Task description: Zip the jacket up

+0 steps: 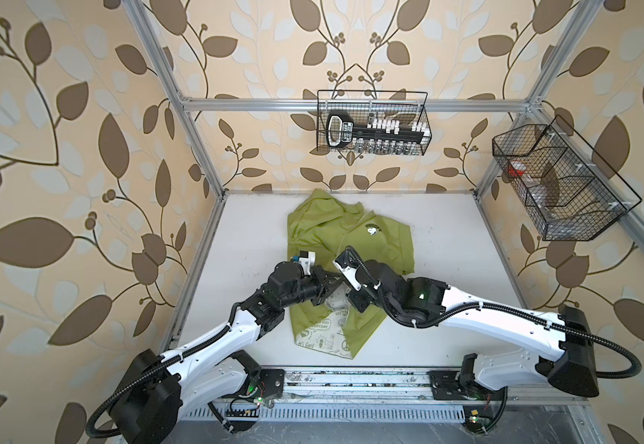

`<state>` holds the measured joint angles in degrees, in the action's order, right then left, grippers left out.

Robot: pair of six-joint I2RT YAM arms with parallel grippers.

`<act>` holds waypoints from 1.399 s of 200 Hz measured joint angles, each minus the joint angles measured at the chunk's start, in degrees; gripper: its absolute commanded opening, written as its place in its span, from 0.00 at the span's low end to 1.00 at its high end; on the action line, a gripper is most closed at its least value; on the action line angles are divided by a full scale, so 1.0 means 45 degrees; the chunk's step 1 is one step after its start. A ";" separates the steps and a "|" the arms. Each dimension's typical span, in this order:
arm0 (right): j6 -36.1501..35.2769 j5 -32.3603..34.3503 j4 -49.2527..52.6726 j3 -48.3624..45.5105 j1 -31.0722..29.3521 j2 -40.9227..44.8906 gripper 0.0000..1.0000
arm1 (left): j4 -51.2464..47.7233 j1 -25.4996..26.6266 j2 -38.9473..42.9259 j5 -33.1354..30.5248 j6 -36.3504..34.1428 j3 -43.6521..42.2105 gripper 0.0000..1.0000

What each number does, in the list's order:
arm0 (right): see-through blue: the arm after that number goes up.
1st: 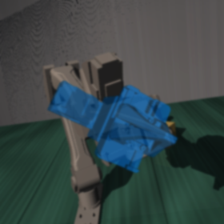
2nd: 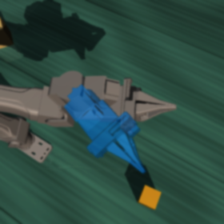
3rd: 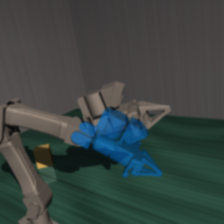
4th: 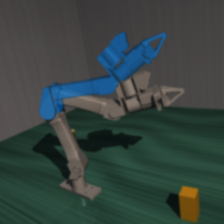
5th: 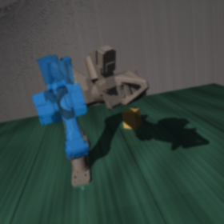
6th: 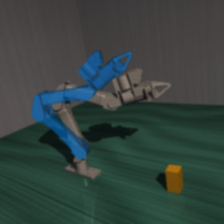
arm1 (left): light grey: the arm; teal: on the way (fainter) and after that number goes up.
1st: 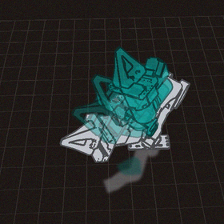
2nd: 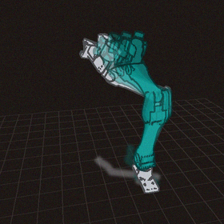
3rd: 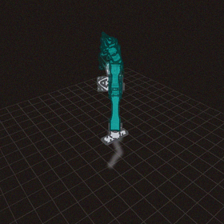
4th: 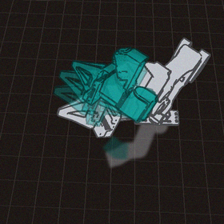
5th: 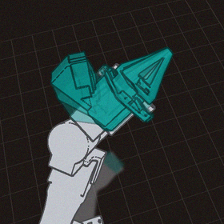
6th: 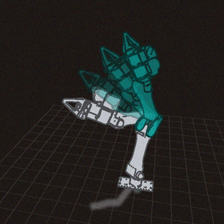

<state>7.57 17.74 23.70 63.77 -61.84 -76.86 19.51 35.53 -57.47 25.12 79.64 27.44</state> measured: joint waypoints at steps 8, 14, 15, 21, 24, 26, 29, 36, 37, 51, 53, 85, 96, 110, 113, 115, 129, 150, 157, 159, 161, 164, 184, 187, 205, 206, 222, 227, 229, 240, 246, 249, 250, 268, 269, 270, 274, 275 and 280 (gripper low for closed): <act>0.0029 -0.0068 -0.0019 -0.0044 0.0087 0.0092 0.00 | 0.0000 0.0000 0.0000 0.0024 0.0000 -0.0010 0.00; 0.0034 -0.0092 -0.0034 -0.0078 0.0170 0.0151 0.00 | 0.0000 0.0000 0.0005 0.0073 0.0000 -0.0019 0.00; 0.0039 -0.0092 -0.0039 -0.0083 0.0175 0.0155 0.00 | 0.0000 0.0000 0.0005 0.0078 0.0000 -0.0019 0.00; 0.0068 -0.0097 -0.0049 -0.0112 0.0238 0.0189 0.00 | 0.0000 0.0000 0.0010 0.0107 0.0000 -0.0019 0.00; 0.0073 -0.0102 -0.0058 -0.0126 0.0282 0.0199 0.00 | 0.0000 0.0000 0.0015 0.0117 0.0000 -0.0019 0.00; 0.0073 -0.0102 -0.0058 -0.0136 0.0301 0.0209 0.00 | 0.0000 0.0000 0.0015 0.0121 0.0000 -0.0019 0.00; 0.0073 -0.0107 -0.0063 -0.0151 0.0335 0.0209 0.00 | 0.0000 0.0000 0.0015 0.0126 0.0000 -0.0019 0.00; 0.0078 -0.0146 -0.0087 -0.0194 0.0393 0.0233 0.00 | -0.0010 0.0000 0.0019 0.0146 0.0000 -0.0024 0.00; 0.0078 -0.0146 -0.0087 -0.0199 0.0398 0.0233 0.00 | -0.0010 0.0000 0.0019 0.0151 -0.0005 -0.0024 0.00; 0.0078 -0.0228 -0.0087 -0.0277 0.0476 0.0248 0.00 | -0.0005 0.0000 0.0024 0.0228 0.0000 -0.0024 0.00; 0.0078 -0.0243 -0.0087 -0.0291 0.0481 0.0248 0.00 | -0.0005 0.0000 0.0024 0.0243 0.0000 -0.0024 0.00; 0.0078 -0.0379 -0.0102 -0.0364 0.0534 0.0248 0.01 | -0.0039 0.0000 0.0024 0.0335 -0.0005 -0.0024 0.00; 0.0078 -0.0389 -0.0155 -0.0393 0.0534 0.0257 0.01 | -0.0053 0.0000 0.0024 0.0340 -0.0005 -0.0024 0.00; 0.0078 -0.0423 -0.0185 -0.0457 0.0534 0.0287 0.00 | -0.0087 0.0000 0.0024 0.0340 -0.0005 -0.0024 0.00; 0.0078 -0.0427 -0.0185 -0.0466 0.0534 0.0301 0.00 | -0.0097 0.0000 0.0024 0.0345 -0.0005 -0.0024 0.00; 0.0078 -0.0432 -0.0185 -0.0476 0.0534 0.0301 0.00 | -0.0102 0.0000 0.0024 0.0345 -0.0005 -0.0024 0.00; 0.0078 -0.0481 -0.0189 -0.0495 0.0534 0.0311 0.00 | -0.0121 0.0000 0.0024 0.0355 -0.0005 -0.0024 0.00; 0.0112 -0.0549 -0.0189 -0.0495 0.0568 0.0311 0.00 | -0.0146 0.0000 0.0024 0.0374 -0.0005 -0.0024 0.00; 0.0126 -0.0597 -0.0189 -0.0495 0.0597 0.0311 0.00 | -0.0160 0.0000 0.0024 0.0384 -0.0005 -0.0024 0.00; 0.0126 -0.0617 -0.0189 -0.0500 0.0612 0.0311 0.00 | -0.0165 0.0000 0.0024 0.0384 -0.0005 -0.0024 0.00; 0.0141 -0.0636 -0.0189 -0.0500 0.0622 0.0311 0.00 | -0.0170 0.0000 0.0024 0.0384 -0.0010 -0.0024 0.00; 0.0170 -0.0651 -0.0194 -0.0505 0.0636 0.0316 0.00 | -0.0175 0.0000 0.0024 0.0384 -0.0005 -0.0024 0.00; 0.0262 -0.0831 -0.0199 -0.0544 0.0777 0.0321 0.00 | -0.0204 0.0000 0.0058 0.0393 -0.0005 -0.0024 0.00; 0.0262 -0.0855 -0.0194 -0.0549 0.0797 0.0325 0.00 | -0.0204 0.0000 0.0073 0.0393 -0.0005 -0.0024 0.00; 0.0325 -0.1005 -0.0204 -0.0583 0.0923 0.0345 0.00 | -0.0209 0.0000 0.0160 0.0398 -0.0005 -0.0024 0.00; 0.0325 -0.1010 -0.0204 -0.0583 0.0923 0.0350 0.00 | -0.0209 0.0000 0.0165 0.0398 -0.0005 -0.0024 0.00; 0.0389 -0.1141 -0.0219 -0.0651 0.1015 0.0437 0.04 | -0.0209 0.0000 0.0185 0.0403 -0.0010 -0.0024 0.00; 0.0408 -0.1175 -0.0214 -0.0670 0.1035 0.0481 0.06 | -0.0214 0.0000 0.0185 0.0403 -0.0005 -0.0024 0.00; 0.0418 -0.1200 -0.0214 -0.0675 0.1044 0.0500 0.07 | -0.0214 0.0000 0.0185 0.0403 -0.0005 -0.0024 0.00; 0.0505 -0.1268 -0.0219 -0.0680 0.1112 0.0597 0.11 | -0.0214 0.0000 0.0185 0.0403 -0.0005 -0.0024 0.00; 0.0554 -0.1302 -0.0228 -0.0680 0.1146 0.0661 0.13 | -0.0214 0.0000 0.0189 0.0408 -0.0005 -0.0024 0.00; 0.0534 -0.1331 -0.0228 -0.0685 0.1161 0.0685 0.15 | -0.0219 0.0000 0.0189 0.0408 -0.0005 -0.0024 0.00; 0.0529 -0.1350 -0.0228 -0.0685 0.1171 0.0699 0.15 | -0.0214 0.0000 0.0189 0.0408 -0.0005 -0.0024 0.00; 0.0685 -0.1438 -0.0257 -0.0699 0.1268 0.0894 0.24 | -0.0219 0.0000 0.0189 0.0413 -0.0005 -0.0024 0.00; 0.0636 -0.1438 -0.0257 -0.0699 0.1273 0.0908 0.24 | -0.0219 0.0000 0.0189 0.0413 -0.0005 -0.0024 0.00; 0.0631 -0.1433 -0.0257 -0.0699 0.1277 0.0913 0.24 | -0.0219 0.0000 0.0189 0.0413 -0.0005 -0.0024 0.00; 0.0724 -0.1472 -0.0262 -0.0704 0.1282 0.0957 0.26 | -0.0219 0.0000 0.0189 0.0413 -0.0005 -0.0024 0.00; 0.0704 -0.1477 -0.0267 -0.0704 0.1287 0.0967 0.27 | -0.0219 0.0000 0.0189 0.0413 -0.0005 -0.0024 0.00; 0.0753 -0.1511 -0.0272 -0.0709 0.1311 0.1010 0.29 | -0.0219 0.0000 0.0189 0.0418 -0.0005 -0.0024 0.00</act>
<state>10.96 10.94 22.48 60.58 -55.94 -72.31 18.52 35.53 -56.62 27.00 79.61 27.33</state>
